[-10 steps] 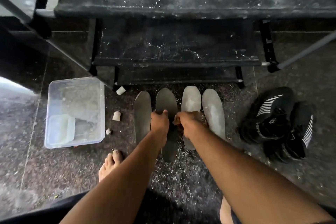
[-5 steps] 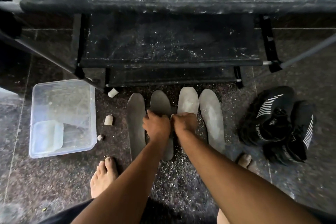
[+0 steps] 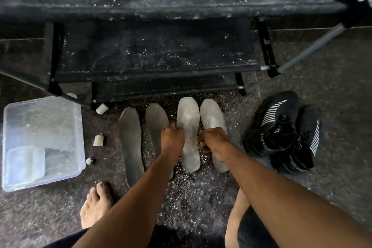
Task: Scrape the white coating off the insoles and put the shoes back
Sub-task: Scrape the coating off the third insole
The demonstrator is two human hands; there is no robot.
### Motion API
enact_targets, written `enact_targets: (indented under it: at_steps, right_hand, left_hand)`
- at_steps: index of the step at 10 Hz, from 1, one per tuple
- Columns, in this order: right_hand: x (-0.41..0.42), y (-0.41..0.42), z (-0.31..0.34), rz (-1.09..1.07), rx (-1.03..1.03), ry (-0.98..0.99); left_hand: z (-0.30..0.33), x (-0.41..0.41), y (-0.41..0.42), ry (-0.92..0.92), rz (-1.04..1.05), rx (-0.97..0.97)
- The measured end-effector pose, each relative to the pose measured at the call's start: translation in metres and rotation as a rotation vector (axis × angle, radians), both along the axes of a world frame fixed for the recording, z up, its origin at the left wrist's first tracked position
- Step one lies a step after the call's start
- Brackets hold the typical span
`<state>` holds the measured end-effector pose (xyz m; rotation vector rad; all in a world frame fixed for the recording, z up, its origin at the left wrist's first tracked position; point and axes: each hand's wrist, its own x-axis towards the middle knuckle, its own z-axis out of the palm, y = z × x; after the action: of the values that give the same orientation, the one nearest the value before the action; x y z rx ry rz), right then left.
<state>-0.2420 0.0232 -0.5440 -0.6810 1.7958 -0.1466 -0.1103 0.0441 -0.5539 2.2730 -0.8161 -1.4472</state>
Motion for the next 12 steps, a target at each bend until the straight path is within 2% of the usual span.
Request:
enact_targets:
  at_steps: [3, 4, 5, 6, 7, 8, 10, 12]
  right_hand:
    - [0.007, -0.007, -0.008, -0.07, 0.041, -0.074]
    - [0.003, -0.01, -0.002, -0.062, 0.097, -0.099]
    - [-0.002, -0.009, 0.021, -0.049, 0.128, -0.135]
    - [-0.007, -0.002, 0.053, -0.046, 0.145, -0.169]
    - [-0.009, 0.009, 0.089, -0.08, 0.155, -0.201]
    - [-0.014, 0.02, 0.129, -0.101, 0.094, -0.211]
    - [-0.024, 0.028, 0.197, -0.152, -0.076, -0.235]
    - [-0.027, 0.032, 0.256, -0.078, -0.078, -0.301]
  left_hand:
    - [-0.009, 0.003, -0.001, -0.002, 0.014, 0.029]
    - [0.008, 0.0, 0.0, -0.013, -0.074, 0.08]
    - [0.029, 0.001, 0.002, 0.029, -0.062, 0.058]
    - [0.056, 0.004, 0.011, 0.063, 0.068, 0.091]
    - [0.087, 0.005, 0.021, 0.199, 0.194, 0.081]
    - [0.126, 0.002, 0.031, 0.213, 0.109, 0.06]
    - [0.202, -0.008, 0.028, 0.24, 0.077, -0.145]
    - [0.26, -0.01, 0.037, 0.338, 0.074, -0.257]
